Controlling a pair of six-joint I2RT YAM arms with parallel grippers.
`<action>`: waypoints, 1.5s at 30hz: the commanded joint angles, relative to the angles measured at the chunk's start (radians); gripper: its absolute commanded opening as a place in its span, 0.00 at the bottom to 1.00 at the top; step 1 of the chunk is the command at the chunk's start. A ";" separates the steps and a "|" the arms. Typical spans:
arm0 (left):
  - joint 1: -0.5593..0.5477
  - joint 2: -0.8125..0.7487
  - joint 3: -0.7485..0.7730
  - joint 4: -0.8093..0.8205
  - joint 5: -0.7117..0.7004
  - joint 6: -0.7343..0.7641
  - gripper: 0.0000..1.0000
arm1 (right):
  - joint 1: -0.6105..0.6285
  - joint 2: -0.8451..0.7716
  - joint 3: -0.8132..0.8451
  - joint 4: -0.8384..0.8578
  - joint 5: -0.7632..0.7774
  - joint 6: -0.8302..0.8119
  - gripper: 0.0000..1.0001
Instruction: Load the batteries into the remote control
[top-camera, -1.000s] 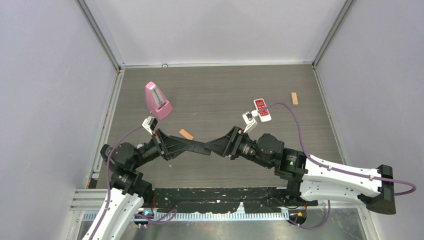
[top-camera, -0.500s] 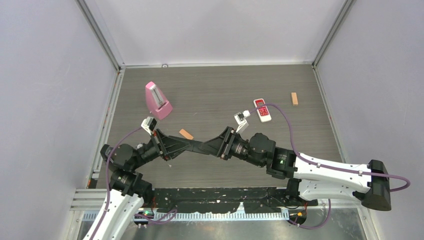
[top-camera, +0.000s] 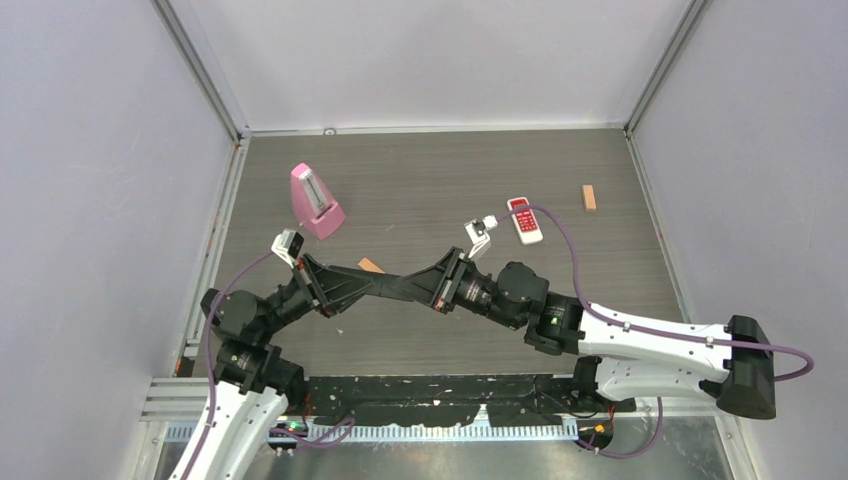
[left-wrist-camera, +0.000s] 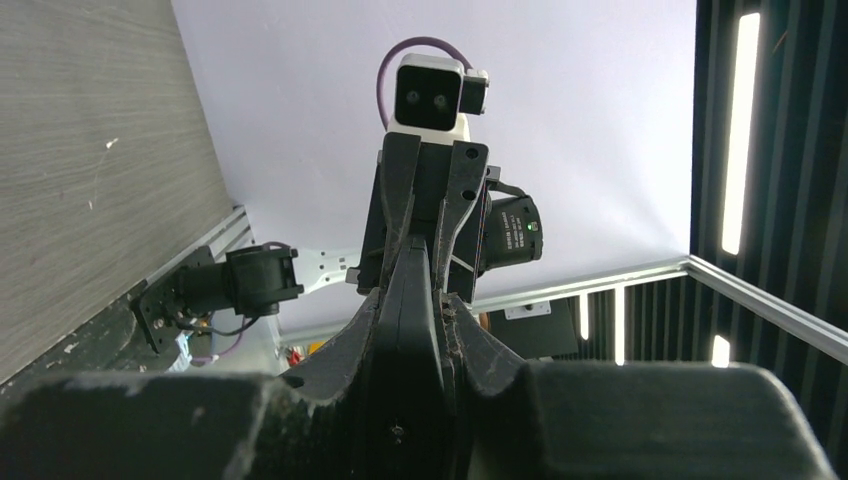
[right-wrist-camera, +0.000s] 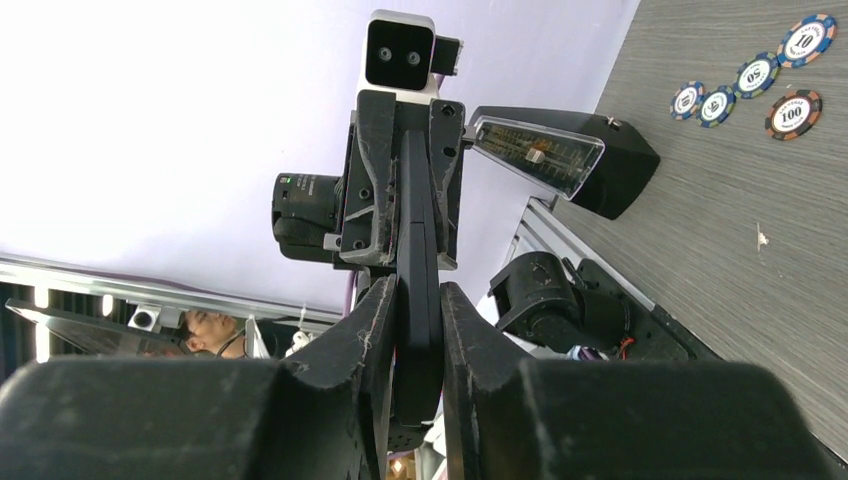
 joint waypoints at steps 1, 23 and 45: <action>-0.011 0.005 0.058 0.050 0.060 0.030 0.00 | 0.009 0.073 0.045 0.033 -0.029 -0.003 0.15; -0.011 -0.007 0.204 -0.304 -0.001 0.395 0.00 | 0.002 -0.048 0.081 -0.088 -0.089 -0.219 0.72; -0.011 0.054 0.296 -0.260 0.383 0.803 0.00 | 0.000 0.025 0.381 -0.585 -0.549 -0.958 0.78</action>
